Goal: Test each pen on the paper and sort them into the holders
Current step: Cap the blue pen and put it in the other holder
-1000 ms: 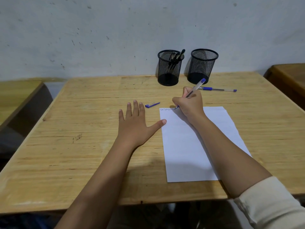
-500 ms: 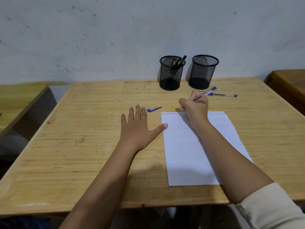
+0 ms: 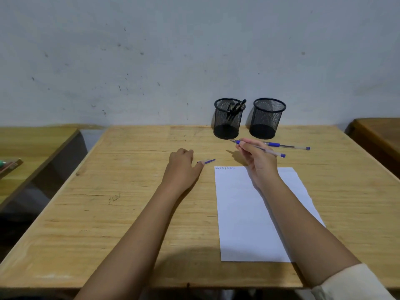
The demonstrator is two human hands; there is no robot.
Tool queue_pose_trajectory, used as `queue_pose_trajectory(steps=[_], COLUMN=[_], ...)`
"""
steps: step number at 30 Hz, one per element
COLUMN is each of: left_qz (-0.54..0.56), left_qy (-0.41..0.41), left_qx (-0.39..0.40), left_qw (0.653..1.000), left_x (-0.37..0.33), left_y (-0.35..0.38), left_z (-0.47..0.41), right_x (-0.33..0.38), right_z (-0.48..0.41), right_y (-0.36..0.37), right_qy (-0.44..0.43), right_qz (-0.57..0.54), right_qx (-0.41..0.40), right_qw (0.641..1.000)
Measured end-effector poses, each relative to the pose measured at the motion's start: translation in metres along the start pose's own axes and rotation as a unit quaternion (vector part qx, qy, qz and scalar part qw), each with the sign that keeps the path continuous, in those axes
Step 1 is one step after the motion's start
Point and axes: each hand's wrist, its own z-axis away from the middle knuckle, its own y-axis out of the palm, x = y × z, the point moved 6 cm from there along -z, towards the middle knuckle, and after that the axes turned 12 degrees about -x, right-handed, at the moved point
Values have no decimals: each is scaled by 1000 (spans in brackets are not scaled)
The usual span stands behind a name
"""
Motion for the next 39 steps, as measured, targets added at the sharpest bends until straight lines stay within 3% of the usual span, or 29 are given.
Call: queue_pose_trajectory(steps=[8, 15, 22, 32, 39], left_qz=[85, 273, 303, 307, 385], left_qy=[26, -11, 39, 35, 21], left_qx=[3, -23, -5, 2, 14], left_qw=[996, 962, 952, 951, 922], left_x=[-10, -32, -54, -55, -64], left_y=[3, -15, -33, -40, -40], left_z=[-14, -3, -1, 5, 12], right_x=[29, 30, 40, 50, 47], right_z=[7, 19, 32, 38, 46], right_y=[10, 4, 3, 1, 8], right_qy=[-25, -23, -20, -44, -61], right_qz=[70, 116, 101, 91, 107], right_qx=[73, 122, 143, 146, 184], right_qw=[995, 985, 984, 984, 975])
